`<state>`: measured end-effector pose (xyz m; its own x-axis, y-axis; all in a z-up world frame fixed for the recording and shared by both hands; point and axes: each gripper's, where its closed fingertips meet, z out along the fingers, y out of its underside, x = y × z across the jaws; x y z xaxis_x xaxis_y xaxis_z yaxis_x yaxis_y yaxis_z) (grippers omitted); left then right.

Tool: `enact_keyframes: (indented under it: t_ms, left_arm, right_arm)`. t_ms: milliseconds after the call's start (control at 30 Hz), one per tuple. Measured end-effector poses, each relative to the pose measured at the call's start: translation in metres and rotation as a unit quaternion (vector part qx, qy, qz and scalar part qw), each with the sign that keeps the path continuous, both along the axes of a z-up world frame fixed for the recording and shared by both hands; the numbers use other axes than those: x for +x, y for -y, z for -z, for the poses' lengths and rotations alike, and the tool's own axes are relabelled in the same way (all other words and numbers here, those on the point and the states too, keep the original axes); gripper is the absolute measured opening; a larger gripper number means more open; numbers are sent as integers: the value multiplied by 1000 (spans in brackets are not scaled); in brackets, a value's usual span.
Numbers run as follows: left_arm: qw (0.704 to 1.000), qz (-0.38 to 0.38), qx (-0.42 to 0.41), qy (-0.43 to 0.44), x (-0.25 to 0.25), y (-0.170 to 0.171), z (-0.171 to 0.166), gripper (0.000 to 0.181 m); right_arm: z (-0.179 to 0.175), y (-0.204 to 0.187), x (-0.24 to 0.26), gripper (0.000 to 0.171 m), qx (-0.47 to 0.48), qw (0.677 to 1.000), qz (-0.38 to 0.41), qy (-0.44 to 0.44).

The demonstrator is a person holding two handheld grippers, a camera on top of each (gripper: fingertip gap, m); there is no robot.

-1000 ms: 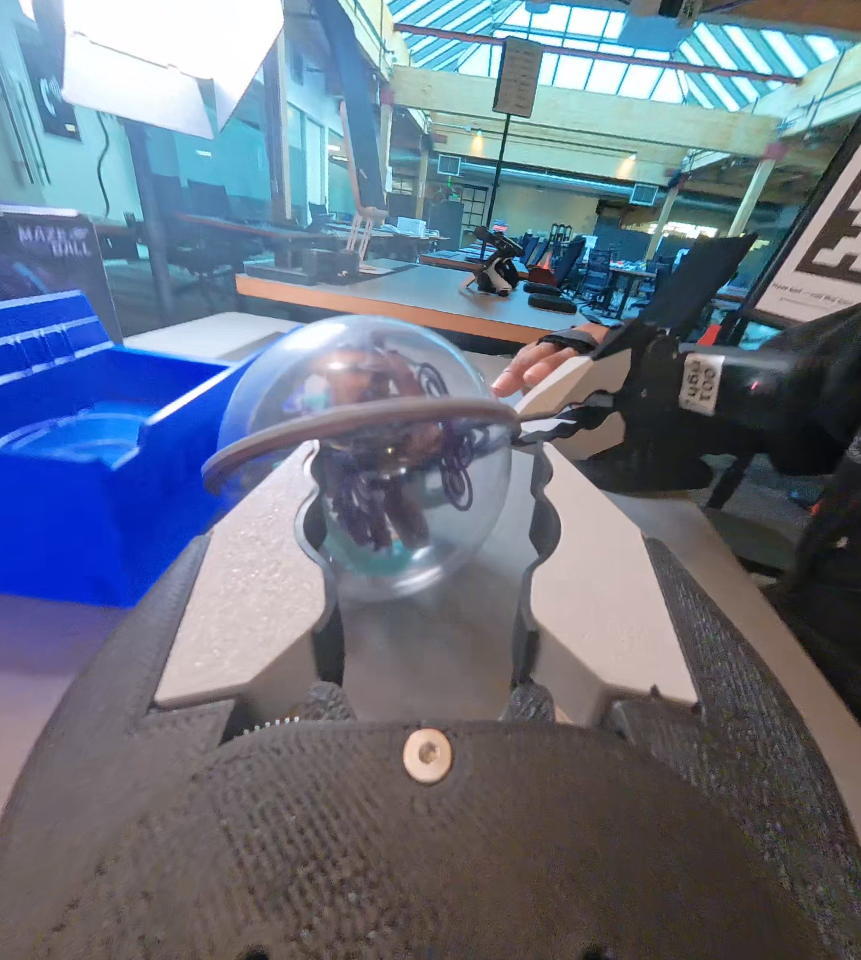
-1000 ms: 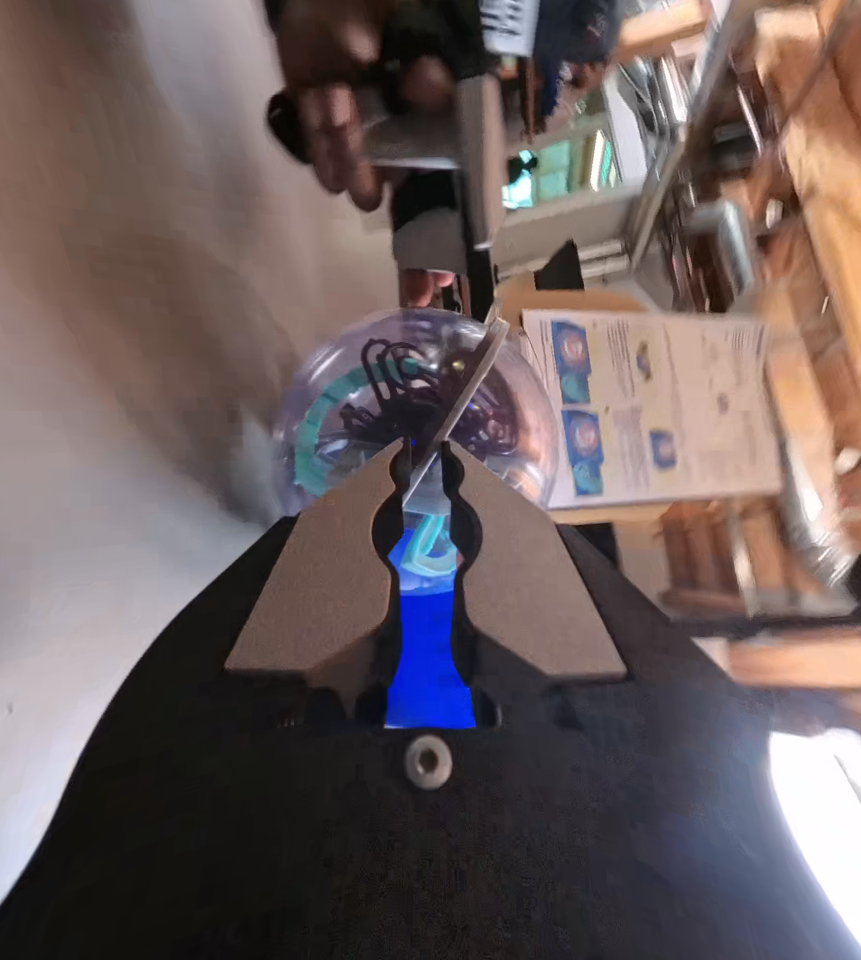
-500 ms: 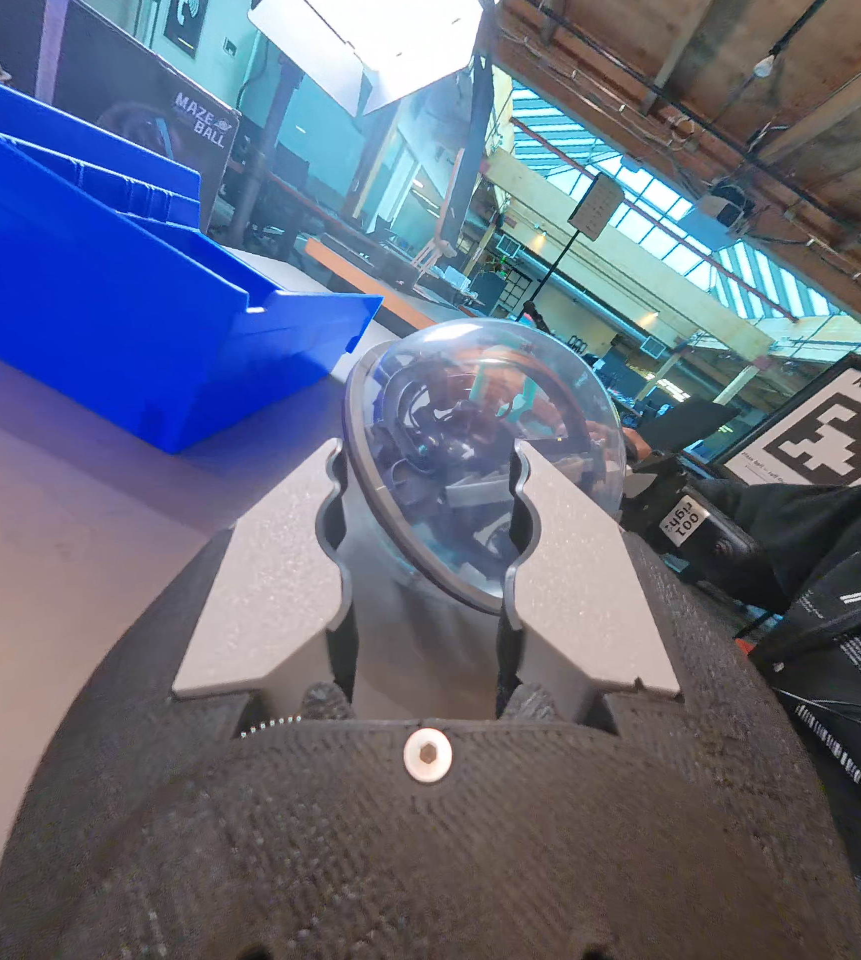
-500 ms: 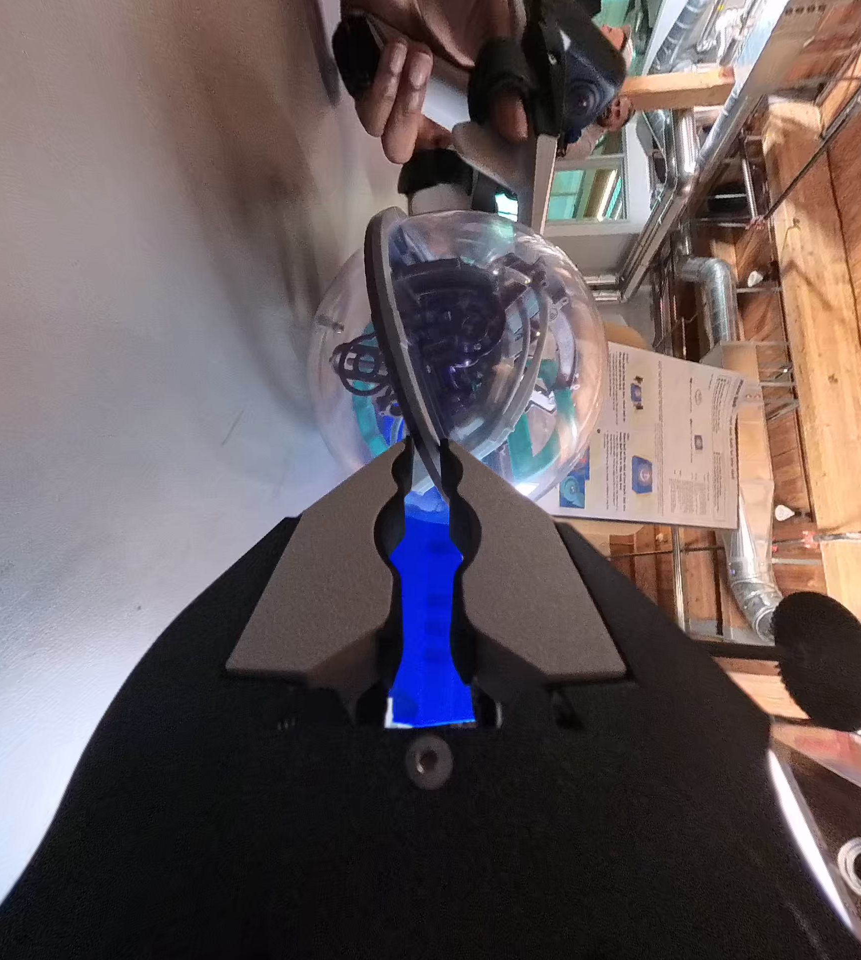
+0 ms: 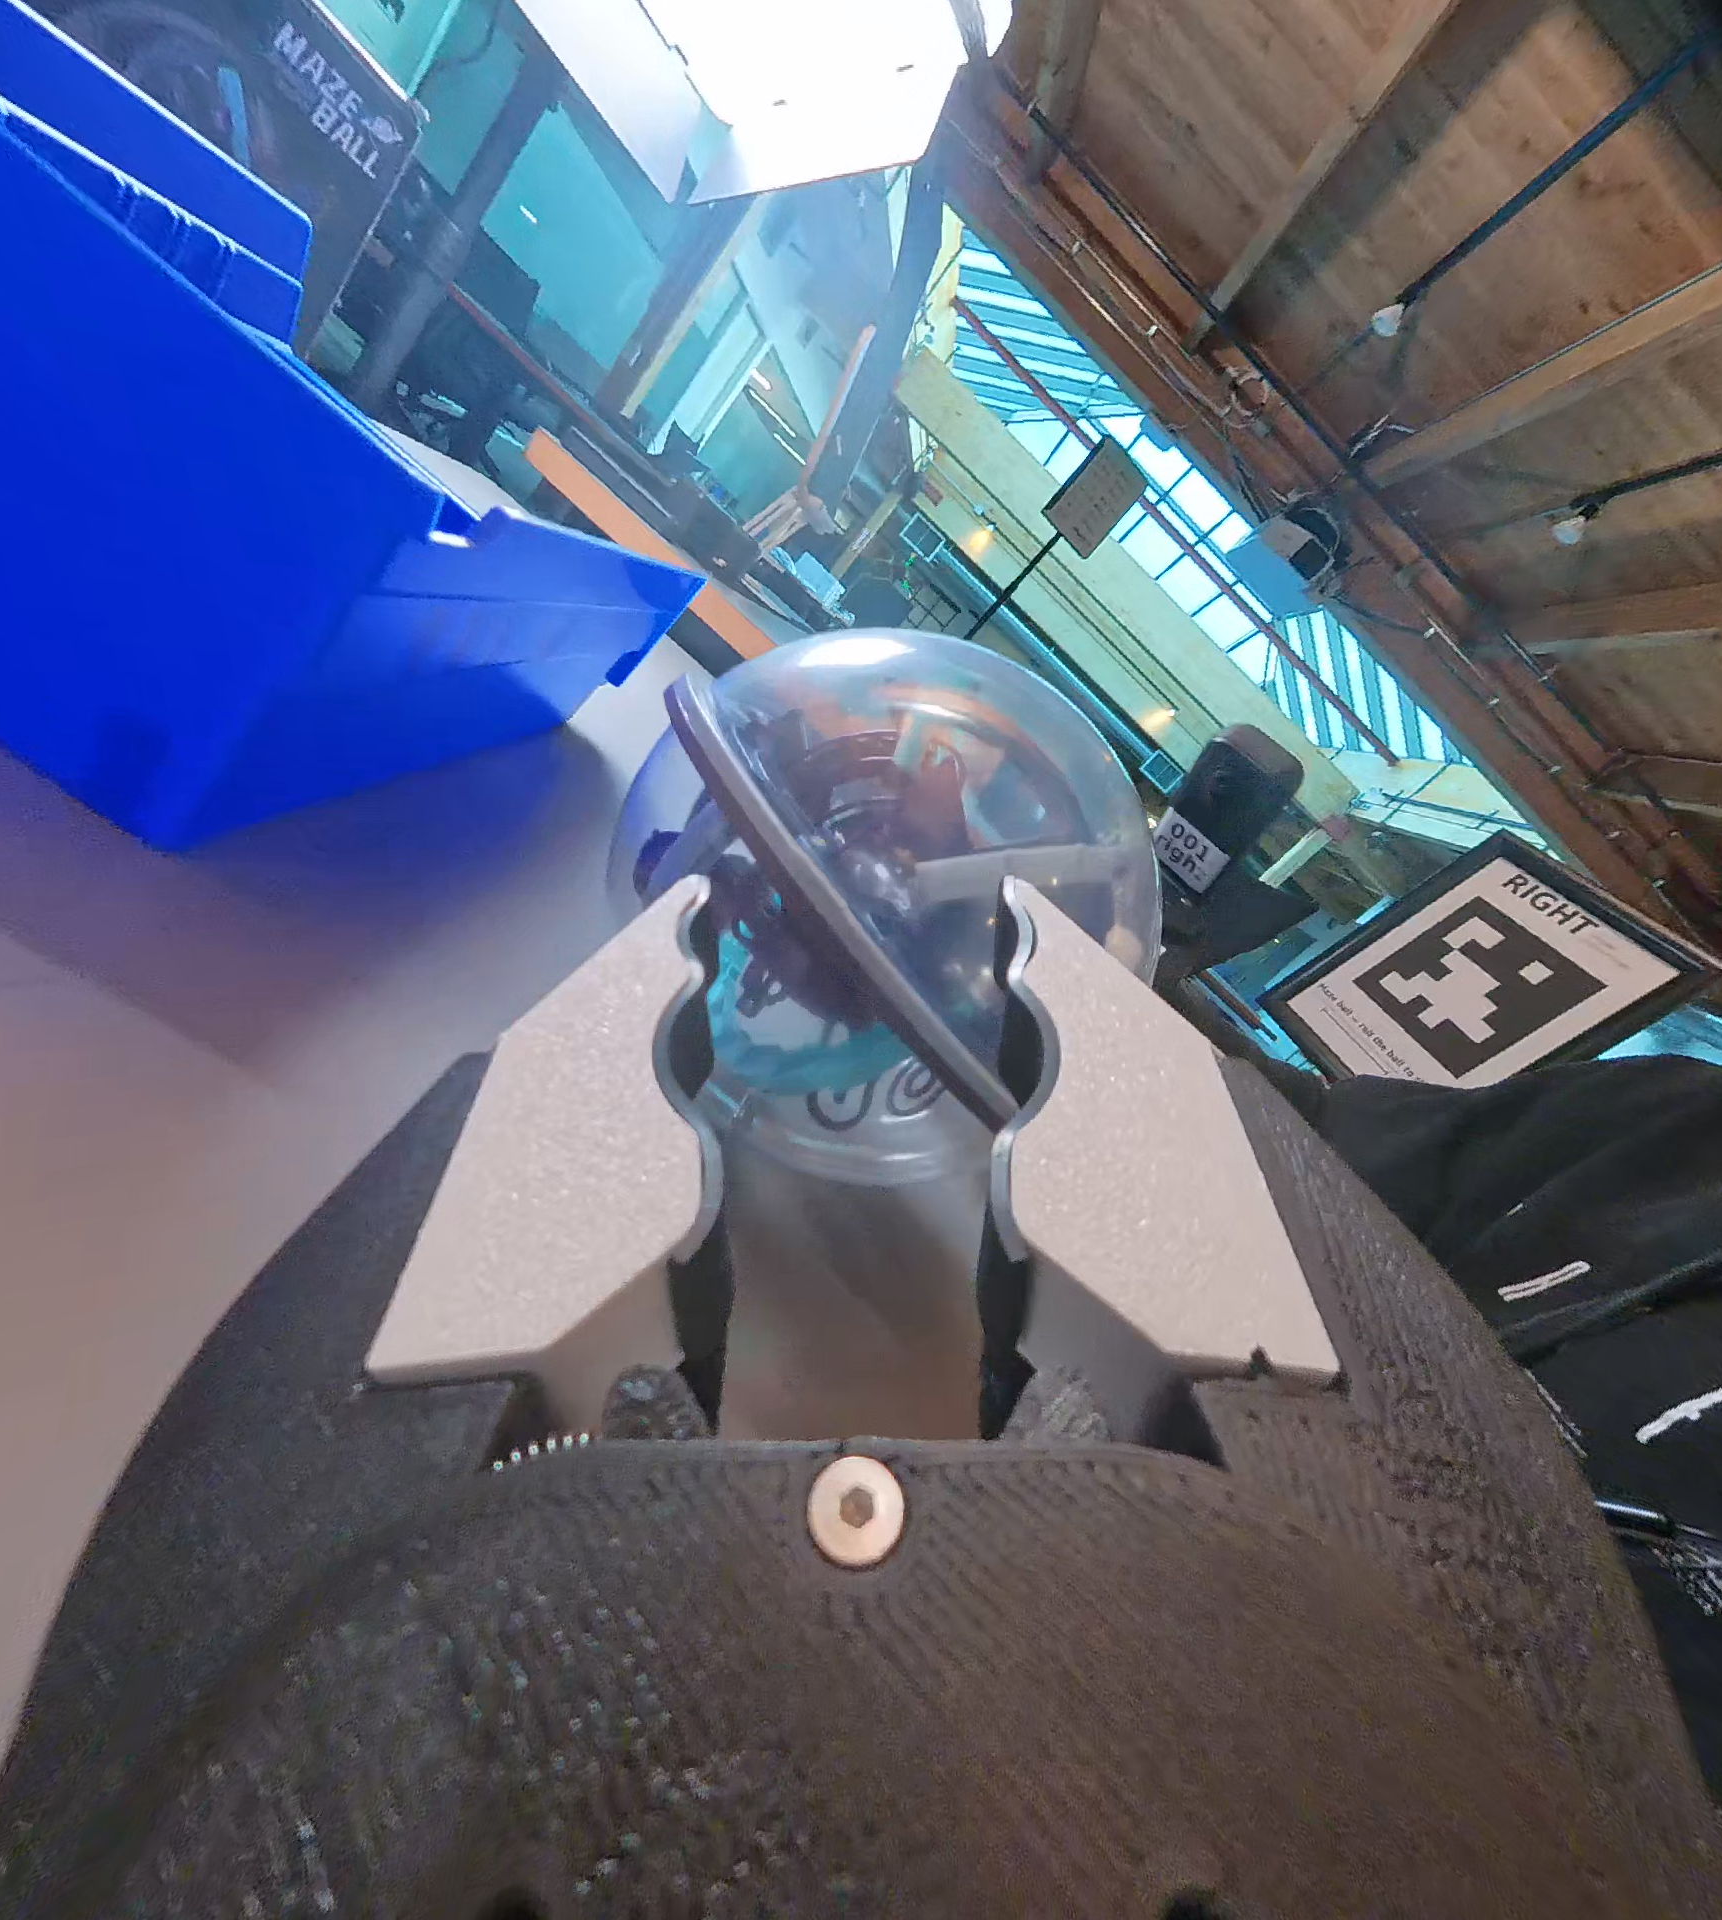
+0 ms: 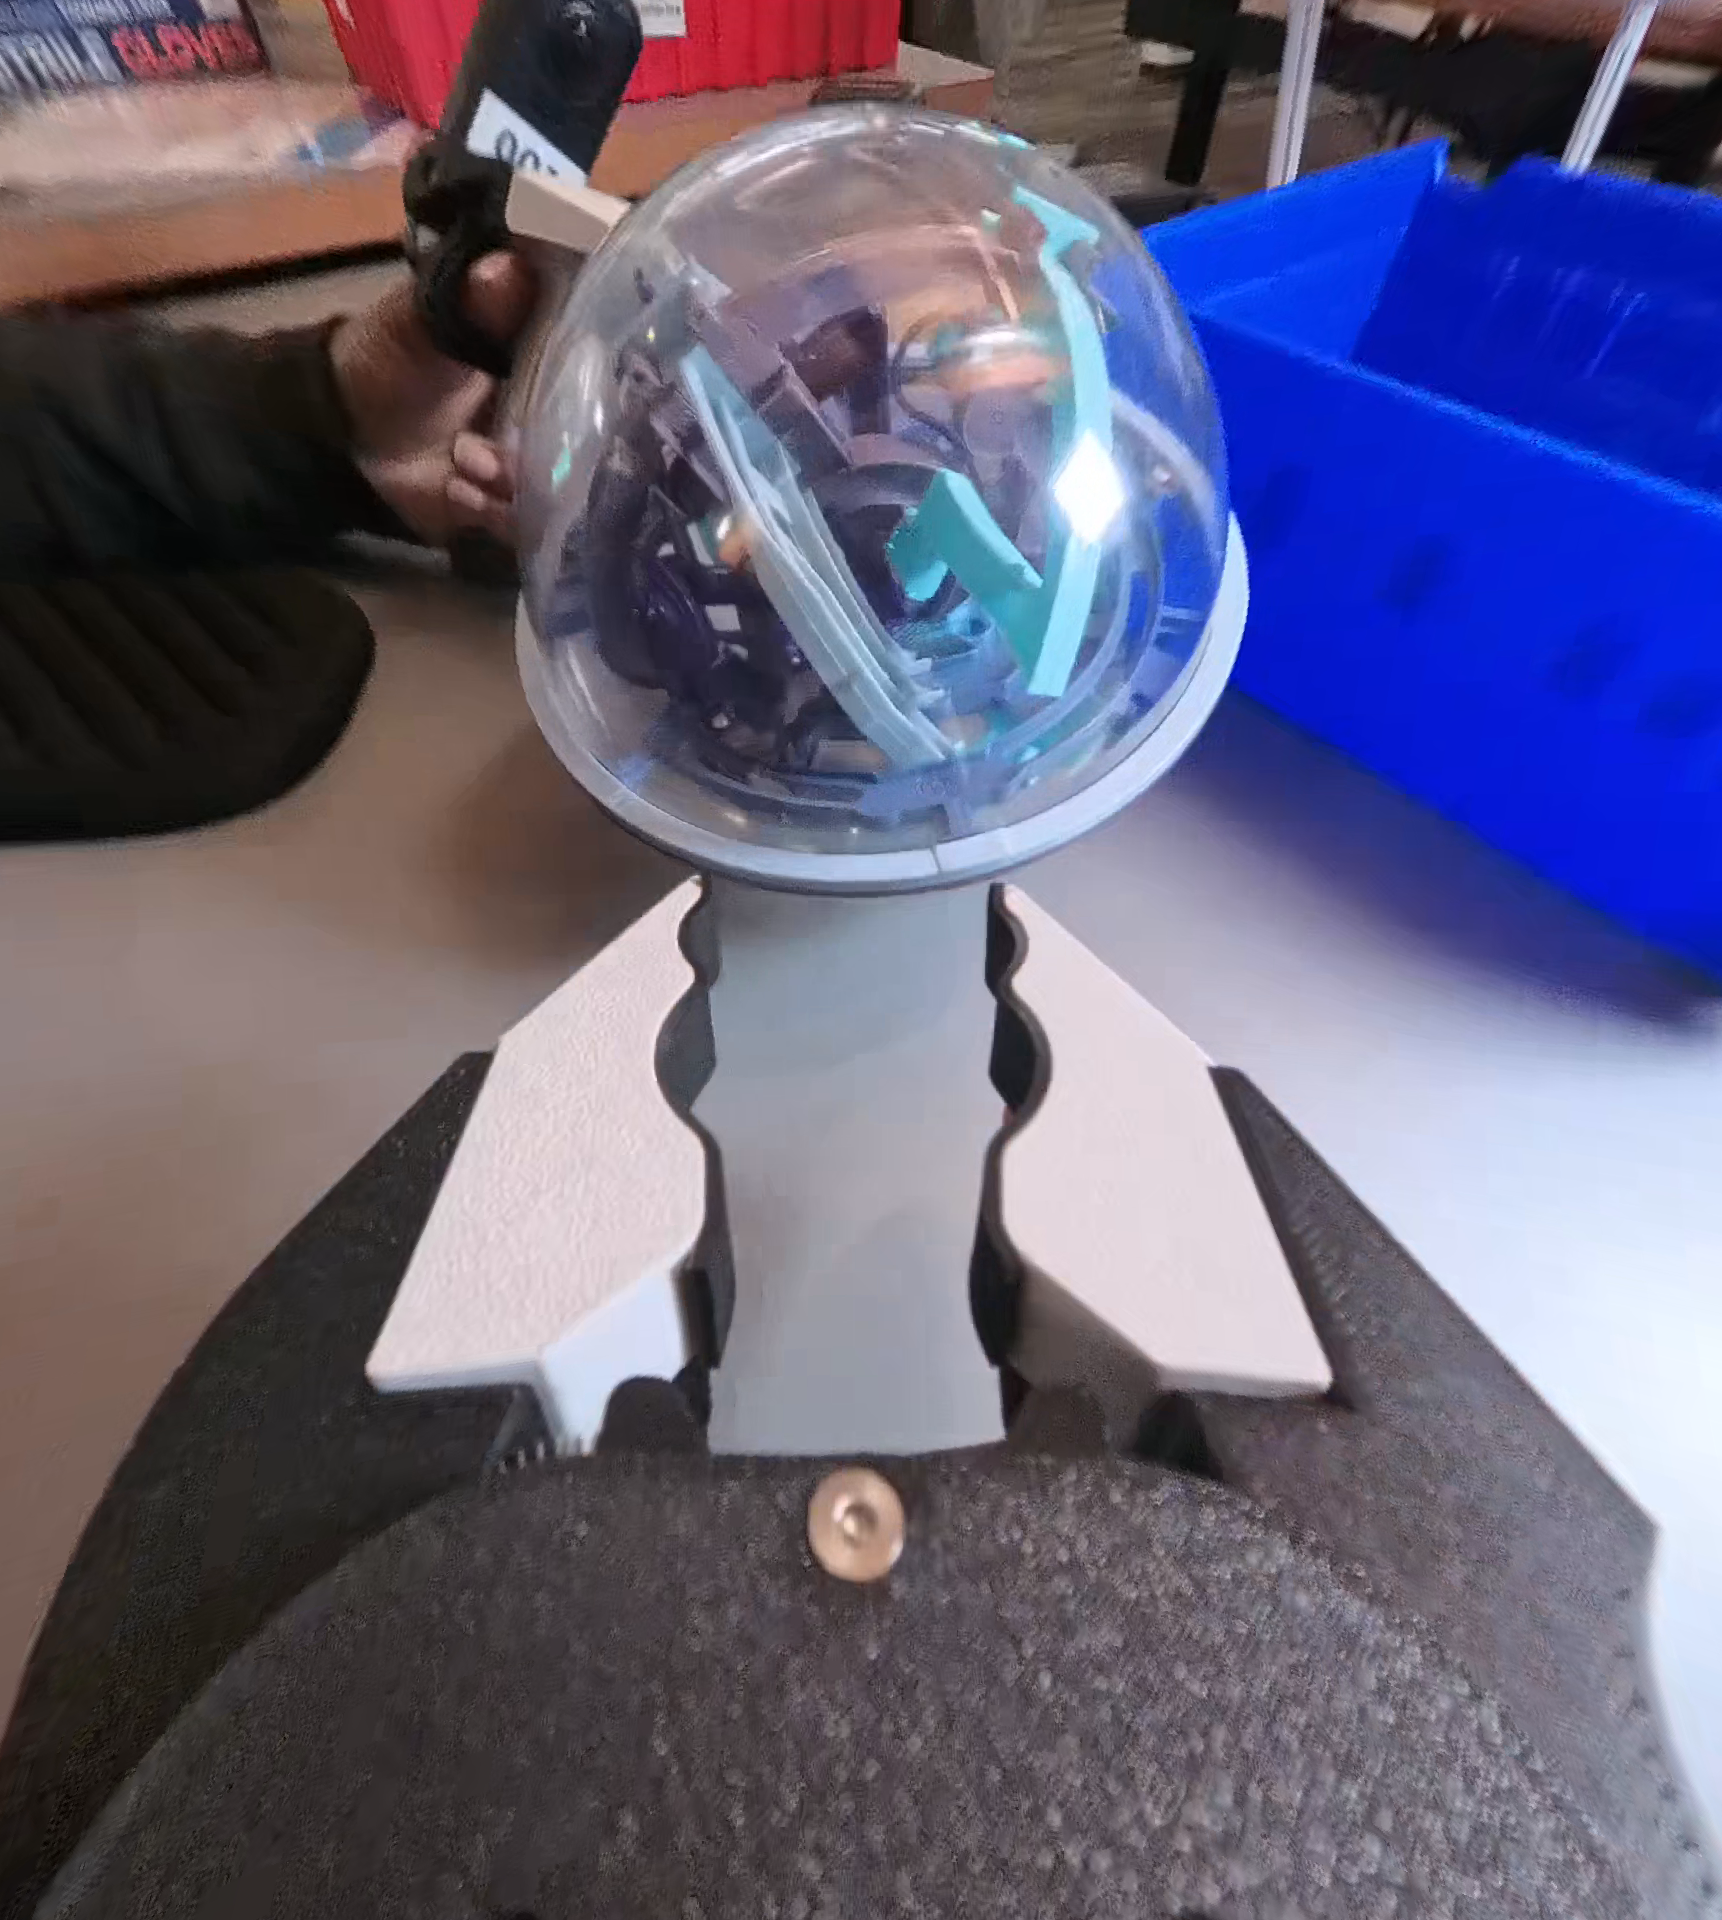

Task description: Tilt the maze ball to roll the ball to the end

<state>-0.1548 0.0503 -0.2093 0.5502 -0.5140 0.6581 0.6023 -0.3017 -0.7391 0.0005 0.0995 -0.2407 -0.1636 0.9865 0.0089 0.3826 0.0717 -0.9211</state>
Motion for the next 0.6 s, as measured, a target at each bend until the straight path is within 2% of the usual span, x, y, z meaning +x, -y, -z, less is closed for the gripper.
enact_keyframes:
  t_ms: [100,333,600]
  left_arm:
    - [1000,7,-8,-15,9,-2,4,38]
    - [999,5,-6,-31,17,-1,4,23]
    - [998,32,-8,-59,26,8,8,17]
  right_arm:
    - [-4,-3,-6,47,-37,999,2,-27]
    - [-2,-8,-15,42,2,999,-1,-38]
    - [0,-12,-13,43,17,999,-1,-51]
